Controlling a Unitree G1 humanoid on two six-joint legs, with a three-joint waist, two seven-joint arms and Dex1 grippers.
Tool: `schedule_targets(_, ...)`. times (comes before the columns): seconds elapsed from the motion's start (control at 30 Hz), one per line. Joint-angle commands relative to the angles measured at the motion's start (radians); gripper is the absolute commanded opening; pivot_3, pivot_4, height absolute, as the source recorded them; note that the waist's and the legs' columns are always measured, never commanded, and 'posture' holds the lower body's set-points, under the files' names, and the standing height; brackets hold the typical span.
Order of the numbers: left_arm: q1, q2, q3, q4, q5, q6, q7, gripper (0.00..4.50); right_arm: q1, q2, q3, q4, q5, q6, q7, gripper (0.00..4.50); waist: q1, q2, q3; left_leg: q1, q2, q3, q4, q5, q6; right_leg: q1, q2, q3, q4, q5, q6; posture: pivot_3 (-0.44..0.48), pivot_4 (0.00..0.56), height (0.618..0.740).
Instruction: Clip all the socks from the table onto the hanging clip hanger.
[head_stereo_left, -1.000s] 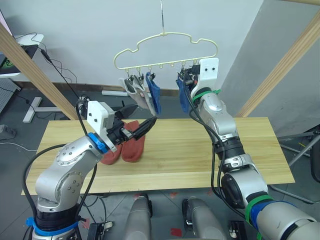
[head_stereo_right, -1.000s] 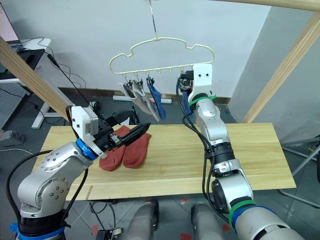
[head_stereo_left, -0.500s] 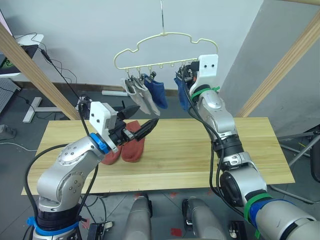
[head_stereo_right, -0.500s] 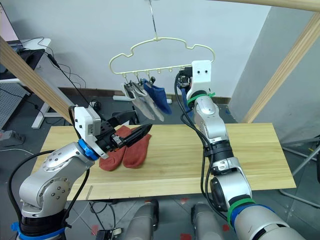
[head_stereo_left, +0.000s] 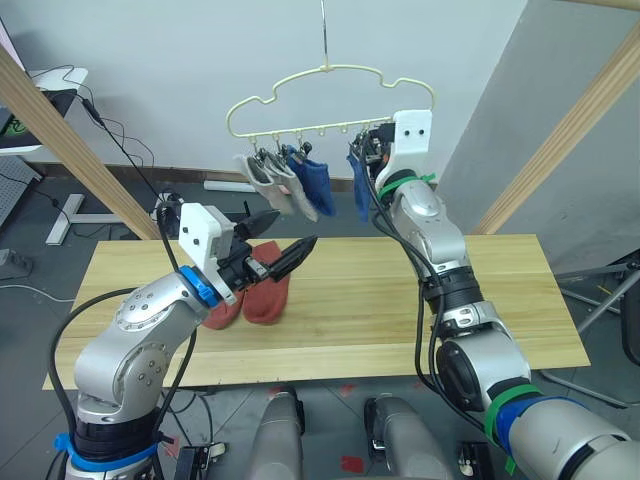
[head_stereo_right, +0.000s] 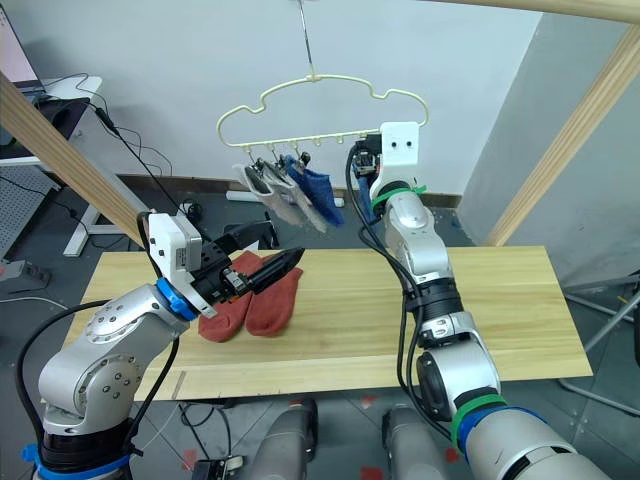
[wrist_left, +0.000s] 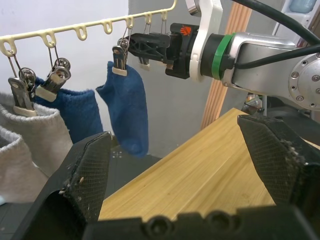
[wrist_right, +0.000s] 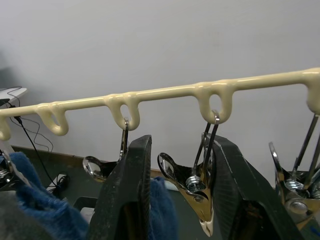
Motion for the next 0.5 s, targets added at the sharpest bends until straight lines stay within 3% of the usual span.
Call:
schedule_targets(0.03,-0.008,0.003,-0.003,-0.033,-0.008,-0.013,0.003,4.50,-0.026,0.005,-0.017,-0.025,0.015,-0.019,0.002,1.64,0.000,0.000,0.000,0.000,0.000,0.000,0.000,0.000,0.000,0.000,0.000,0.000,0.000,0.000,0.000,0.072,0.258,0.740)
schedule_targets(0.3,-0.001,0.000,-0.024,-0.018,0.006,0.004,0.021,4.50,0.002,-0.018,-0.035,-0.052,0.042,0.015,0.021,0.01,0.000,0.000,0.000,0.000,0.000,0.000,0.000,0.000,0.000,0.000,0.000,0.000,0.000,0.000,0.000,0.061,0.256,0.740)
schedule_targets(0.37,0.007,0.008,-0.043,0.004,0.028,0.015,0.030,4.50,0.018,-0.037,-0.041,-0.073,0.053,0.038,0.038,0.01,0.000,0.000,0.000,0.000,0.000,0.000,0.000,0.000,0.000,0.000,0.000,0.000,0.000,0.000,0.000,0.055,0.258,0.740)
schedule_targets(0.5,0.017,0.030,-0.138,0.133,0.192,-0.014,0.069,4.50,0.052,-0.091,-0.059,-0.148,0.109,0.163,0.115,0.01,0.003,0.000,0.000,0.000,0.000,0.000,0.000,0.000,0.000,0.000,0.000,0.000,0.000,0.000,0.000,0.034,0.263,0.740)
